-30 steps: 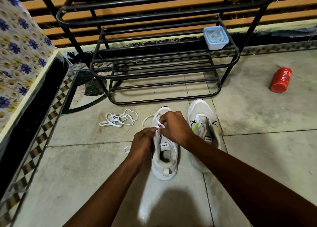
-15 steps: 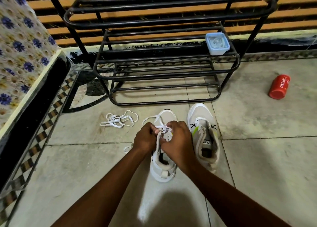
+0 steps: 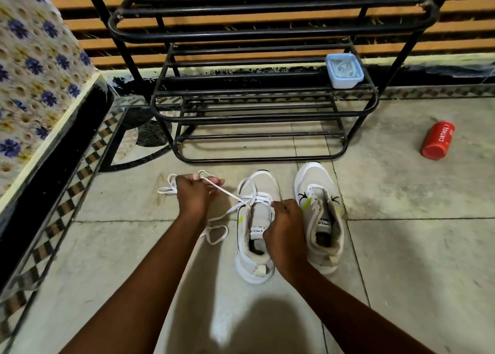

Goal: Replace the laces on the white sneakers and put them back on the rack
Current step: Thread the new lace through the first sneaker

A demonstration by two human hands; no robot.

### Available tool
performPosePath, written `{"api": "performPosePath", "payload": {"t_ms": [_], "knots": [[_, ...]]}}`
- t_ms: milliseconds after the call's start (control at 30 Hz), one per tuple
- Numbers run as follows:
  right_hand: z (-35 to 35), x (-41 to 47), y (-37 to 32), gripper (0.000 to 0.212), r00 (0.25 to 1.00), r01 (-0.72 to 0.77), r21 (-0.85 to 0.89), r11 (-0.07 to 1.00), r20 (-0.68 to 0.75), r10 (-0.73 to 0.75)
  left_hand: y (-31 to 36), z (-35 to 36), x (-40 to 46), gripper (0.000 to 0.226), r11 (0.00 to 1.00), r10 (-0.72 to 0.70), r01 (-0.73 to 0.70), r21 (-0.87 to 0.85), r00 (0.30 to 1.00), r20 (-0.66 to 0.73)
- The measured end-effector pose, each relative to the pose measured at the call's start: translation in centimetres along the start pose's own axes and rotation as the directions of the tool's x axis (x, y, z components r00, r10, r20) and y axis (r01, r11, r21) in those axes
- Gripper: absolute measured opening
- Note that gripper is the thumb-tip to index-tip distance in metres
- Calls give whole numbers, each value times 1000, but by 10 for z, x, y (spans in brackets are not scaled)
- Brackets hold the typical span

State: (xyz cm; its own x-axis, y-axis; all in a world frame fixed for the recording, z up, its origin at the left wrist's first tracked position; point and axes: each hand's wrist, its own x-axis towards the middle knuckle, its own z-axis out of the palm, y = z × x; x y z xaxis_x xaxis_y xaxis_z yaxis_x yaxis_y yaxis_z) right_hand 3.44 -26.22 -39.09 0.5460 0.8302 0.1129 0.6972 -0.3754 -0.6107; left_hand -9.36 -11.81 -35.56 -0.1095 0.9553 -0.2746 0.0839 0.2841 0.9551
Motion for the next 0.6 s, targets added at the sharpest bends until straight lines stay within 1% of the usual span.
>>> {"api": "performPosePath", "payload": {"t_ms": [33,67,100,133,167,200,233,267,300,333,367,400,433,467,500,533,567,600], "knots": [[0,0,-2,40,1000,-13,-12,1000,11,13,9,3,-4,20,999,17,-17,-47,1000,16],[1,0,-4,40,999,-23,-23,999,23,23,14,3,-7,18,994,106,-104,-37,994,33],[1,1,-5,39,999,-31,-36,999,31,32,16,2,-9,15,957,277,-283,68,957,83],[1,1,-6,38,999,-40,-48,998,33,41,16,-3,-10,10,796,499,-542,271,840,212],[1,1,-5,36,999,-39,-65,997,34,41,12,-8,-11,12,511,615,-743,431,667,421],[1,1,-4,35,999,-31,-84,996,38,34,8,-11,-12,20,229,589,-839,493,523,616],[2,0,-4,35,999,-24,-97,995,36,28,4,-15,-13,27,12,505,-873,488,426,750],[2,1,-3,36,999,-21,-103,994,29,24,0,-17,-13,28,-94,434,-891,445,366,824],[2,0,-2,37,999,-22,-106,994,21,24,-5,-19,-11,24,-111,402,-912,394,321,858],[3,0,-2,38,999,-26,-106,994,15,28,-11,-19,-9,19,-75,406,-927,367,308,860],[3,0,-3,39,999,-27,-107,994,15,29,-17,-21,-5,17,5,443,-926,378,341,829],[3,0,-3,41,999,-28,-106,994,18,30,-19,-22,-5,15,135,501,-901,413,422,756],[3,0,-4,41,999,-31,-103,994,20,33,-18,-21,-5,13,332,553,-840,429,542,633],[3,0,-4,42,999,-39,-97,995,25,41,-10,-19,-8,14,578,543,-724,376,685,486],[2,0,-4,42,998,-49,-92,995,32,52,-1,-15,-12,17,834,431,-514,200,833,348],[2,0,-4,42,998,-56,-88,995,36,60,12,-10,-16,19,966,257,-246,-75,928,269],[1,0,-4,42,997,-62,-82,995,37,65,23,-7,-20,22,951,121,-35,-308,957,263],[0,0,-5,41,997,-64,-75,995,36,67,28,-9,-21,26,915,77,45,-400,956,283]]}}
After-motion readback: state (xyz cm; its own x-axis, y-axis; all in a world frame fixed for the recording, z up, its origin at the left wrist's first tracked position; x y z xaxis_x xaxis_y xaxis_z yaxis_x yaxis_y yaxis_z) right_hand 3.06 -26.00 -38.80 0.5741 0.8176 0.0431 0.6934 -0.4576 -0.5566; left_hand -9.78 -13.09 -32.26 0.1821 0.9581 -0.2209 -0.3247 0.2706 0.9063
